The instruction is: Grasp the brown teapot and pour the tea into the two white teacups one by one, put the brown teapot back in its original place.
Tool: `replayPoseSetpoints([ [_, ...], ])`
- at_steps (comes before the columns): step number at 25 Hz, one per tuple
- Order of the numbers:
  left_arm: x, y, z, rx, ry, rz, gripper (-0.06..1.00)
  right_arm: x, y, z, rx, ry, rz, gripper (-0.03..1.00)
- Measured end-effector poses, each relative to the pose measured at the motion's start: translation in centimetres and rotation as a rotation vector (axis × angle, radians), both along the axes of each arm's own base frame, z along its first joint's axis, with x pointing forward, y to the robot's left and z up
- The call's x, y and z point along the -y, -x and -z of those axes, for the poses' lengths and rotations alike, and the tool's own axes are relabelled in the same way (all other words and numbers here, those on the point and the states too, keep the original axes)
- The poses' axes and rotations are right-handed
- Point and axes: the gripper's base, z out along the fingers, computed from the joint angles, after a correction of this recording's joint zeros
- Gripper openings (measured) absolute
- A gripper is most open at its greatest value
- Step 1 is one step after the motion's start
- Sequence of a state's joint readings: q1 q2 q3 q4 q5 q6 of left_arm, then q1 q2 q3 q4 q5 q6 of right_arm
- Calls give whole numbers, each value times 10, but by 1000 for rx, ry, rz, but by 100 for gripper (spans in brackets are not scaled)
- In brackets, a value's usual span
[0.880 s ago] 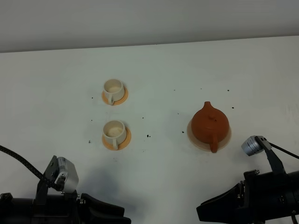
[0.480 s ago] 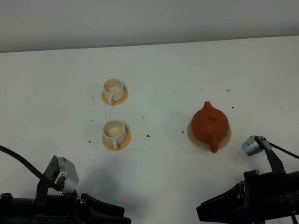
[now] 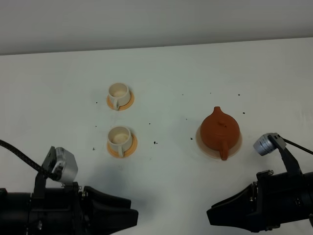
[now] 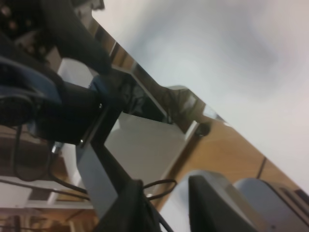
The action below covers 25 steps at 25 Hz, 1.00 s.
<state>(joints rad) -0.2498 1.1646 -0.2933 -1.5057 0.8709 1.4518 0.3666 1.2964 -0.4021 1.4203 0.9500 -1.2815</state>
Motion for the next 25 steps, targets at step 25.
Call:
replayPoseSetpoints([
  [25, -104, 88, -70, 91, -762, -679, 39, 40, 19, -57, 219, 294, 275, 24],
])
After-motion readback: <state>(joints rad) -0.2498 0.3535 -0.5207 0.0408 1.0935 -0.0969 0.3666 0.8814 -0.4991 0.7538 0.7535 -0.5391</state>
